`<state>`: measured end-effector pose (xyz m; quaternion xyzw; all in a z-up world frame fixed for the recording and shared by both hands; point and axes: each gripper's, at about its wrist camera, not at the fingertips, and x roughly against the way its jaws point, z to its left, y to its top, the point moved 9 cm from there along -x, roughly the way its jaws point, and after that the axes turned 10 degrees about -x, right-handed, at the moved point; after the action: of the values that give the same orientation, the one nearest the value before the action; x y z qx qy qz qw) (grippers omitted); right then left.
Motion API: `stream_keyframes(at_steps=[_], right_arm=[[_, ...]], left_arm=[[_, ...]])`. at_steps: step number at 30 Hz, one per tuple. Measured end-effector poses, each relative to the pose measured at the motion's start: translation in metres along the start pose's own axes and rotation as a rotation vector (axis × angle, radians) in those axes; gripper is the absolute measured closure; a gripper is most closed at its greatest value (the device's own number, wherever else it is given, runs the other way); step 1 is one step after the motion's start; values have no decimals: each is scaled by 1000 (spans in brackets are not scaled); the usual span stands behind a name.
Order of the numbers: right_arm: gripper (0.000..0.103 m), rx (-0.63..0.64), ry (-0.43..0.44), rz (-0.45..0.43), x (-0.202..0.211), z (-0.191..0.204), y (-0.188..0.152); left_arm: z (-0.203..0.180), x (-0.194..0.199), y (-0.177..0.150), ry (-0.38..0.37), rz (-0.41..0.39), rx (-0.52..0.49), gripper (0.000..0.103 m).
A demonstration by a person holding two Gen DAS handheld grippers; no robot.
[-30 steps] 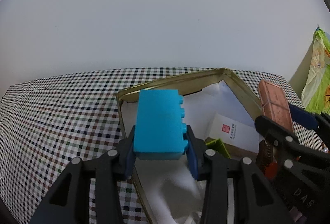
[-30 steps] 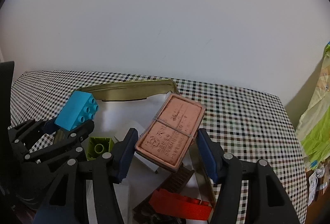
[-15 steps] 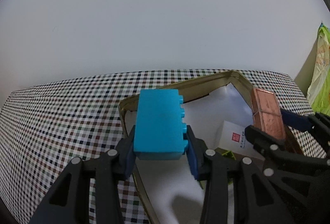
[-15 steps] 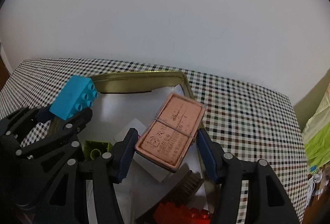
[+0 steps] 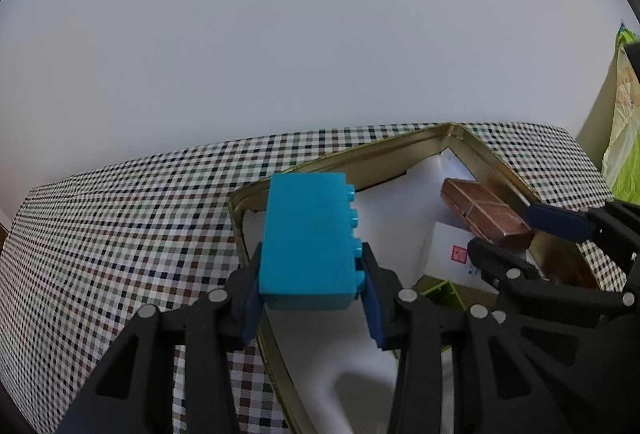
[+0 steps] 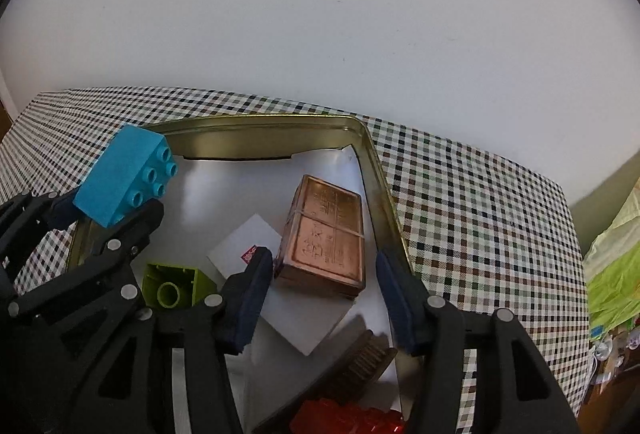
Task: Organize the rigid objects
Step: 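Lower the copper plate and blue brick into the tin tray, then open both grippers to release the copper plate and blue brick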
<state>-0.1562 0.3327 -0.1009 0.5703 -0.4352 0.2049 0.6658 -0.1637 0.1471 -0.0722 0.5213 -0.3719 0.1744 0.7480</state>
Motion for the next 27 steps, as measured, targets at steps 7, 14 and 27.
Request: stream_keyframes(at_steps=[7,14,27], right_arm=[[44,-37,22,7,3,-6,1],[44,-75,26,-8,17,-13,-2],[42,-273,118,-158,56,-32,-12]], left_arm=[[0,-6,5,-6,5,-22,62],[-4,-13,3,-77,36,-33,62],[-18,-18,5,-115,67,-120,41]])
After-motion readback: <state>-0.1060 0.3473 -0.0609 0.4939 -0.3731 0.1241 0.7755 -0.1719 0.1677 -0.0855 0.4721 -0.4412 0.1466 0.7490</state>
